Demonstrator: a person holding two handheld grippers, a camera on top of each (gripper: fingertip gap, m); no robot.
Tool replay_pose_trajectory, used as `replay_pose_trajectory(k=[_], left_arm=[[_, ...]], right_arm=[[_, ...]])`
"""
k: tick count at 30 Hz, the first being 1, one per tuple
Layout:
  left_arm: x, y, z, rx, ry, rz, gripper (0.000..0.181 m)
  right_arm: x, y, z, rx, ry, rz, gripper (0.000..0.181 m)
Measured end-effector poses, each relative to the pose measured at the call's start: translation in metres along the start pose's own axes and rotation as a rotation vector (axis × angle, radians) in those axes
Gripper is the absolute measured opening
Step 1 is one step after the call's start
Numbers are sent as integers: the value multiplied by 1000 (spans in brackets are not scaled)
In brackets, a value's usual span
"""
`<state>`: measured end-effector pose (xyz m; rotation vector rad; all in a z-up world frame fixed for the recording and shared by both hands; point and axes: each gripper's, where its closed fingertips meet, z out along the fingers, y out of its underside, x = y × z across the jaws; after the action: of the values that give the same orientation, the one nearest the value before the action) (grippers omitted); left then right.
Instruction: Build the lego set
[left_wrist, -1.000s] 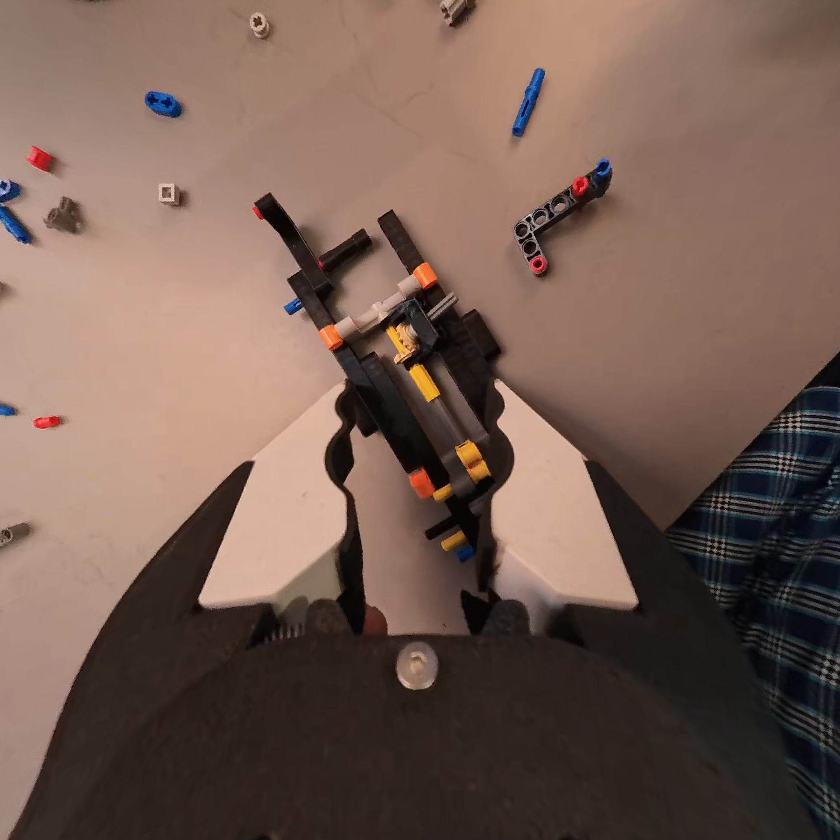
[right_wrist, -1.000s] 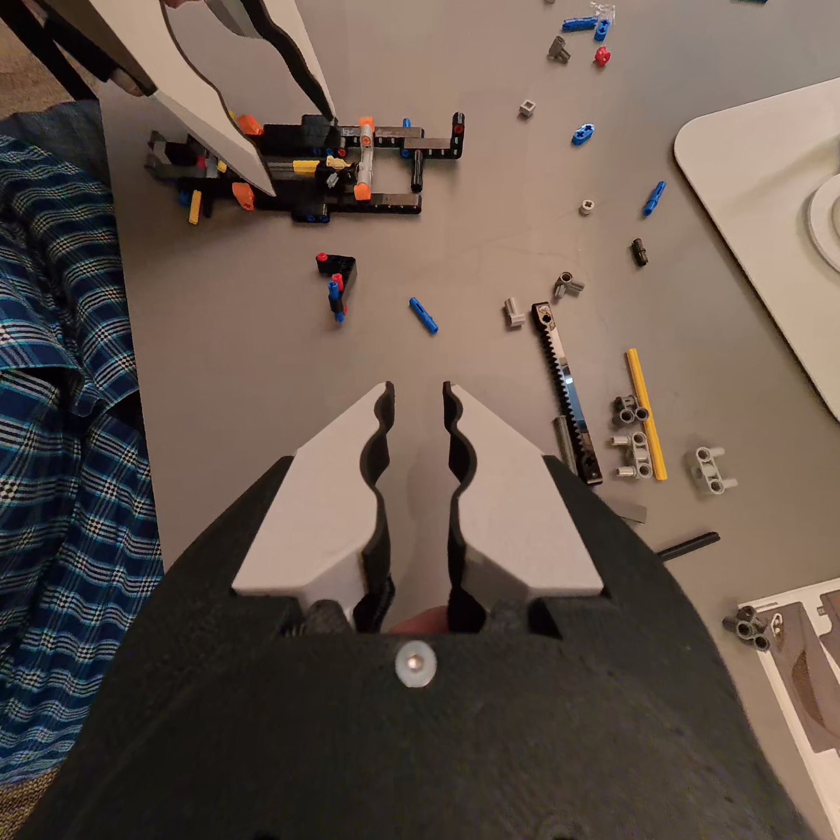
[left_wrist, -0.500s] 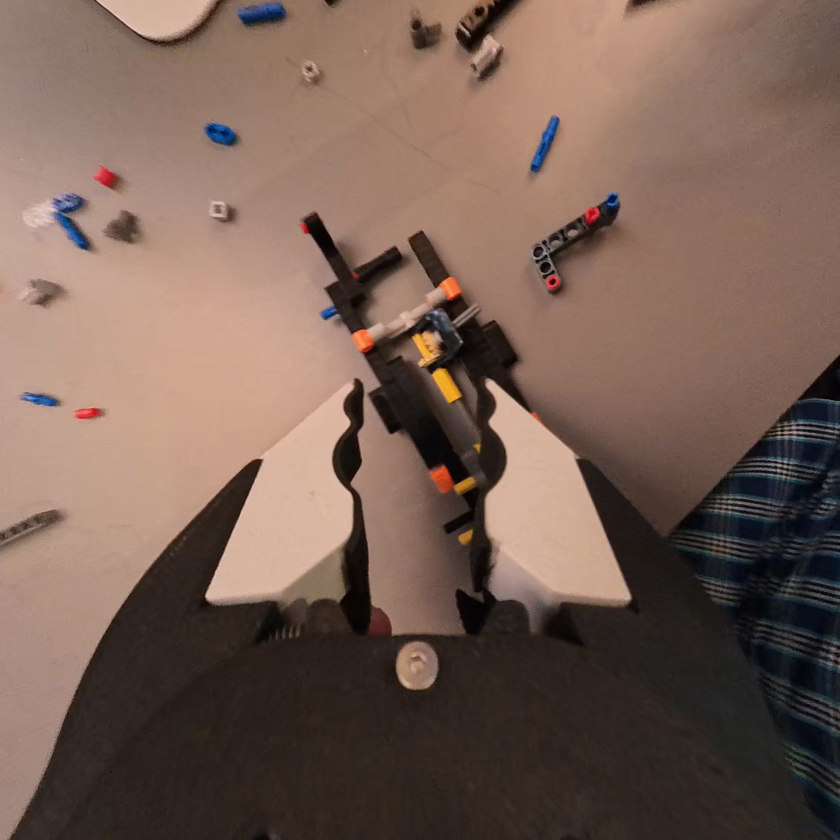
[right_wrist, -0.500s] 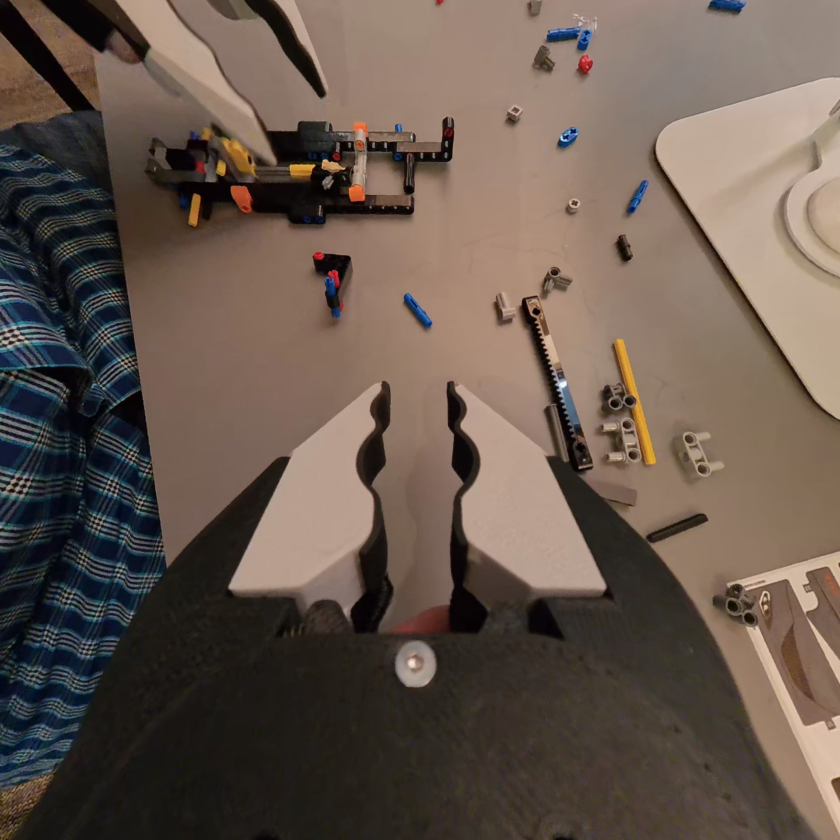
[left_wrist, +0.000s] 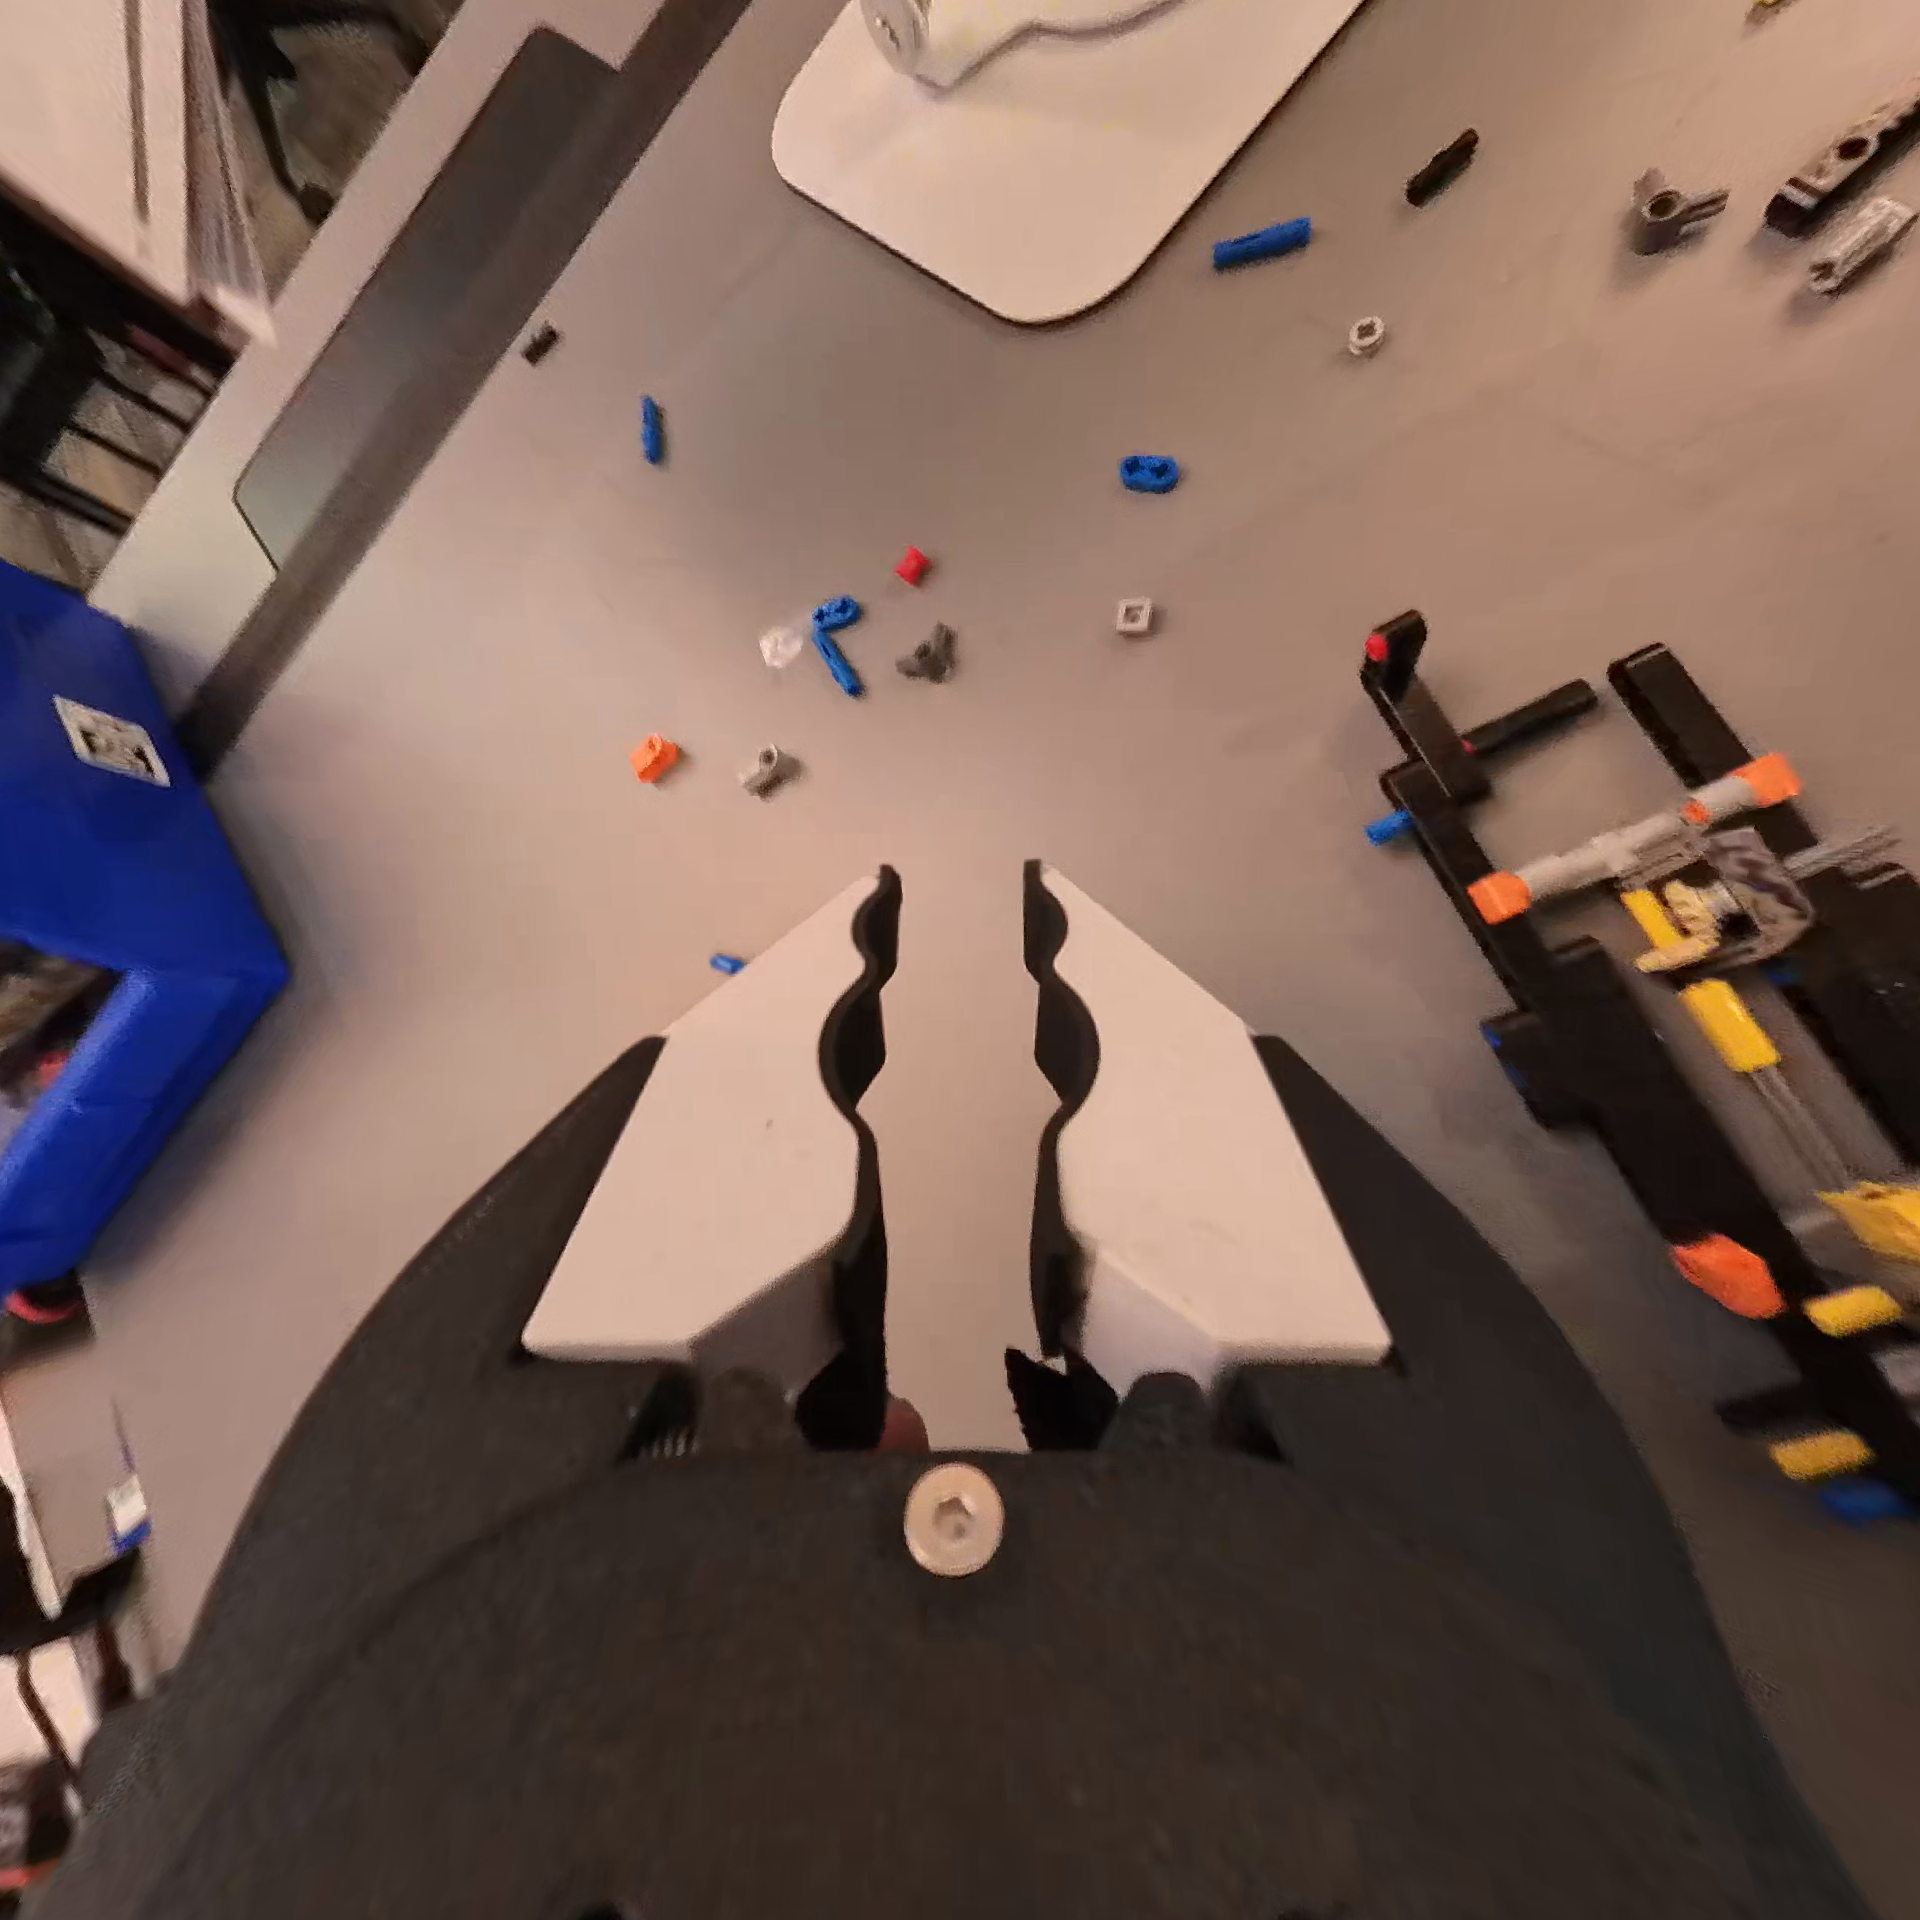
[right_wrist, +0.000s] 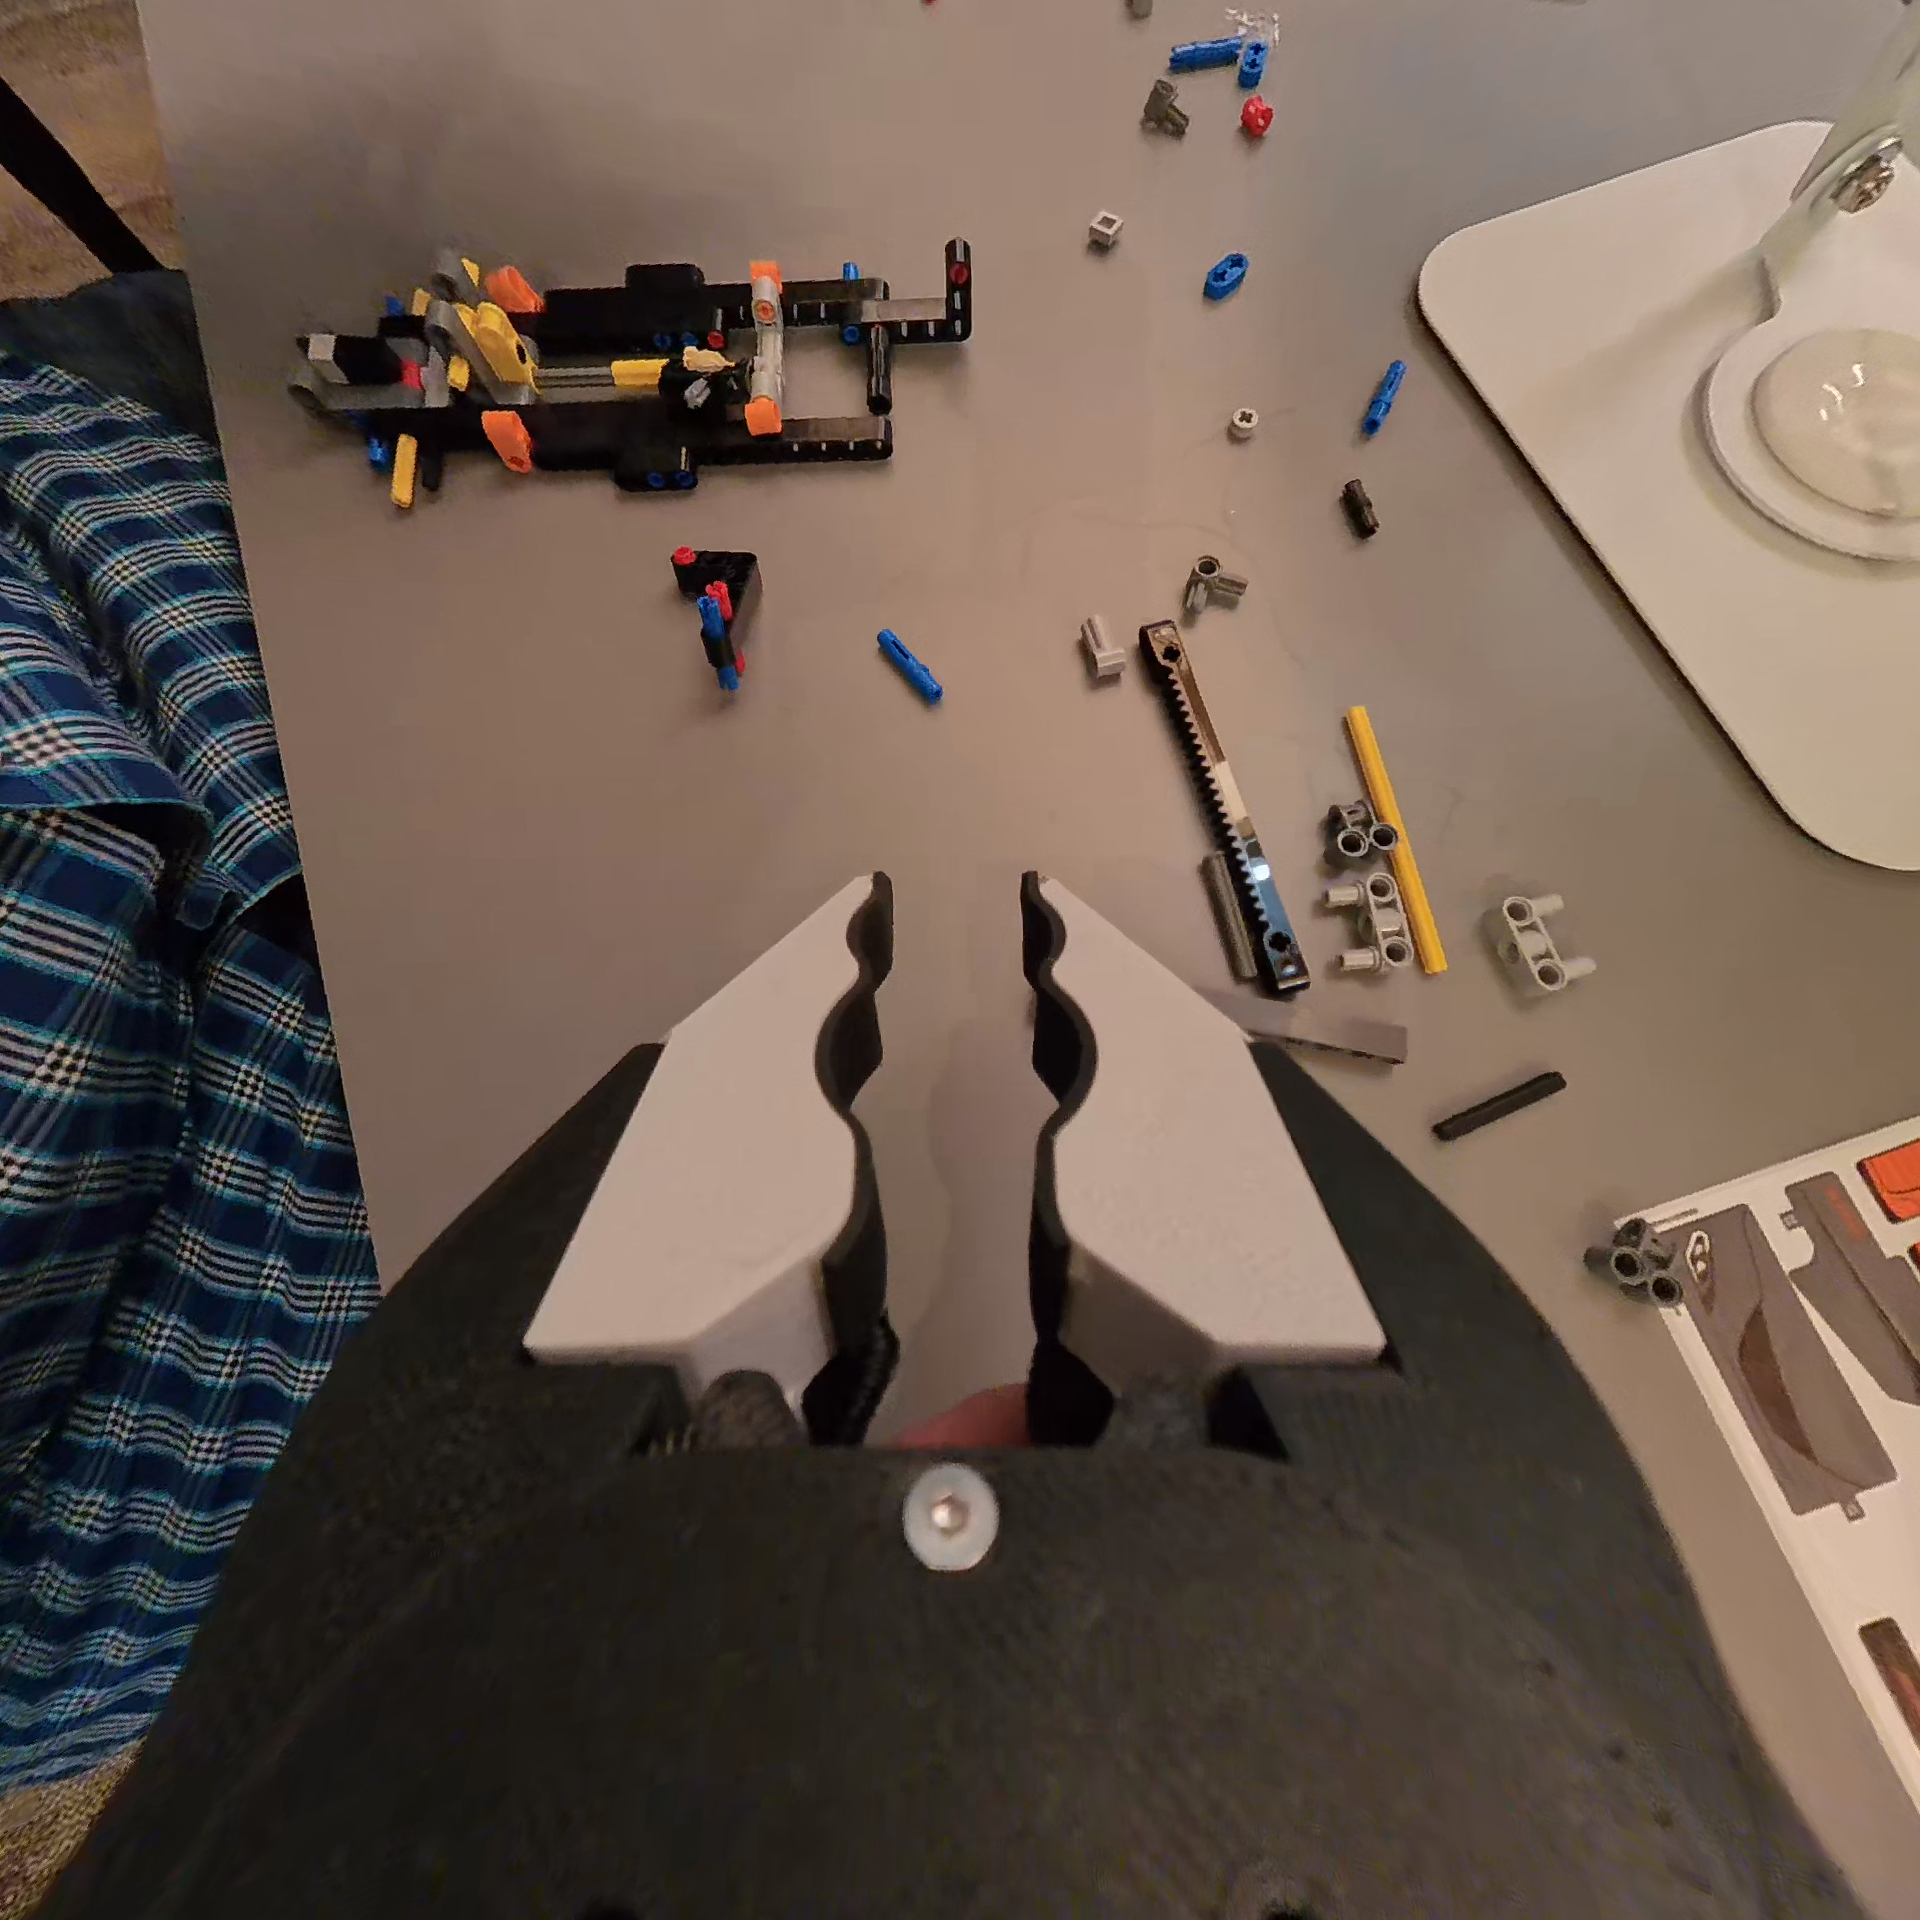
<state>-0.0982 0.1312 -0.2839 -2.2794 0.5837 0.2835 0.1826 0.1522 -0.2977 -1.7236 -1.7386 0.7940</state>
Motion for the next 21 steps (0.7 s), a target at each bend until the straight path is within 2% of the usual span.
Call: replay_pose_trajectory(k=[4, 7, 13, 21], left_arm=[[-6, -12, 18, -11, -9, 88, 28], [-5, -17, 23, 1, 18, 79, 31], [6, -2, 26, -39, 54, 58, 30], [34, 15, 6, -64, 113, -1, 34]], right_arm=[[3, 6, -7, -3, 24, 18, 23], [12, 12, -16, -3, 68, 44, 23], [34, 29, -35, -10, 146, 99, 25], [46, 46, -32, -65, 189, 106, 24]])
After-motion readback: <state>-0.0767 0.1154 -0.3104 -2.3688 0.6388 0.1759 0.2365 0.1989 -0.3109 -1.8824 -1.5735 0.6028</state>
